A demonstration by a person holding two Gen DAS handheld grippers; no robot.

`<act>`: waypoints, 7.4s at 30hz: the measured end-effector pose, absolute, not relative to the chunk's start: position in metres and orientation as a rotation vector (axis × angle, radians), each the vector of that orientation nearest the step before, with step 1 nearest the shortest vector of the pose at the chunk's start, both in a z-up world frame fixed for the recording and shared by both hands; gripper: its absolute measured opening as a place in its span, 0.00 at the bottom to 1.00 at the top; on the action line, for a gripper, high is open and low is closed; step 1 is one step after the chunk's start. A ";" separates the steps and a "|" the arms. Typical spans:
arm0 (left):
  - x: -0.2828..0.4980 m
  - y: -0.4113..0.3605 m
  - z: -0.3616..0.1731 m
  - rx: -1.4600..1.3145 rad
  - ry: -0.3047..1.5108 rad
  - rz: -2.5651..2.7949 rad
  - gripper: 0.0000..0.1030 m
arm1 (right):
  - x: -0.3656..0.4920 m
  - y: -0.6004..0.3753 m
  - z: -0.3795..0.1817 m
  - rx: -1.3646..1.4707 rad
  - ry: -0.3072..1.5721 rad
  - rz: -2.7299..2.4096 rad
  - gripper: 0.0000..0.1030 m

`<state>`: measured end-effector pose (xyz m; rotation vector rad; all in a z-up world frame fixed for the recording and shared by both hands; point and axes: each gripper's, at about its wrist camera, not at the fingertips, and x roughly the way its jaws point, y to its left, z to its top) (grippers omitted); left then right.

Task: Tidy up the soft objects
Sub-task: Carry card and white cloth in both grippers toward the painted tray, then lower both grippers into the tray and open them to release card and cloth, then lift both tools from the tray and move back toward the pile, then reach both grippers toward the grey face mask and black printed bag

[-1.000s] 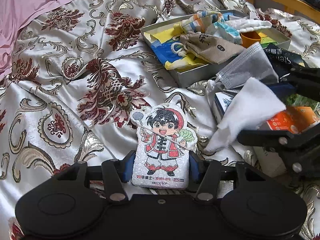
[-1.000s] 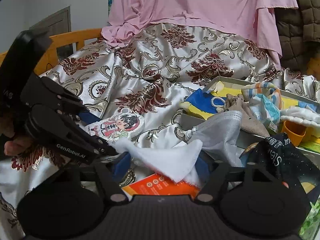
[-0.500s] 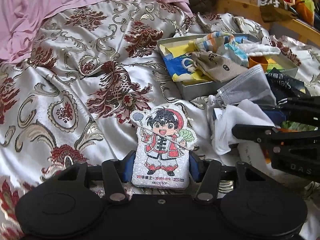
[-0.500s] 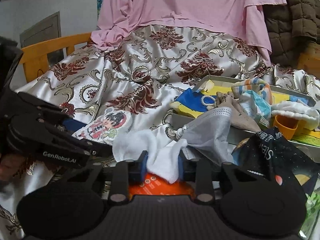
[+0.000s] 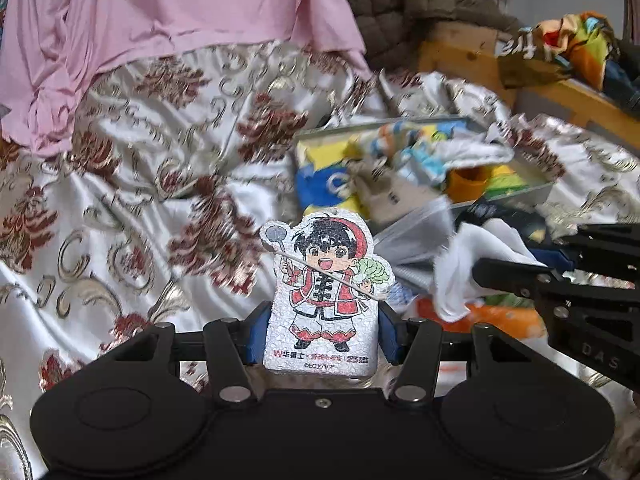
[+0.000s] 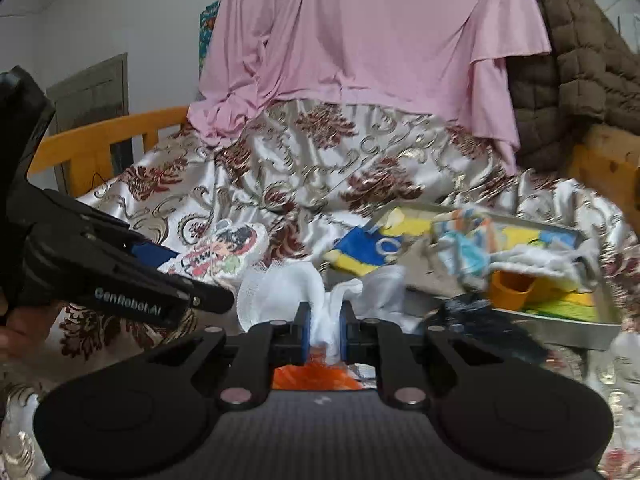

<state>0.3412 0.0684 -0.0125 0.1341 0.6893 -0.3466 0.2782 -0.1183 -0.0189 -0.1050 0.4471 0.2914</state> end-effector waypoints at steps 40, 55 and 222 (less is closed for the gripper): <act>0.575 -0.174 -0.039 0.162 0.674 -0.404 0.54 | 0.508 -0.335 -0.038 0.018 0.500 0.022 0.15; 0.568 -0.174 -0.037 0.200 0.687 -0.368 0.58 | 0.492 -0.339 -0.035 0.021 0.493 -0.006 0.33; 0.396 -0.036 -0.039 -0.104 0.684 -0.130 0.99 | 0.307 -0.200 -0.066 -0.240 0.368 0.205 1.00</act>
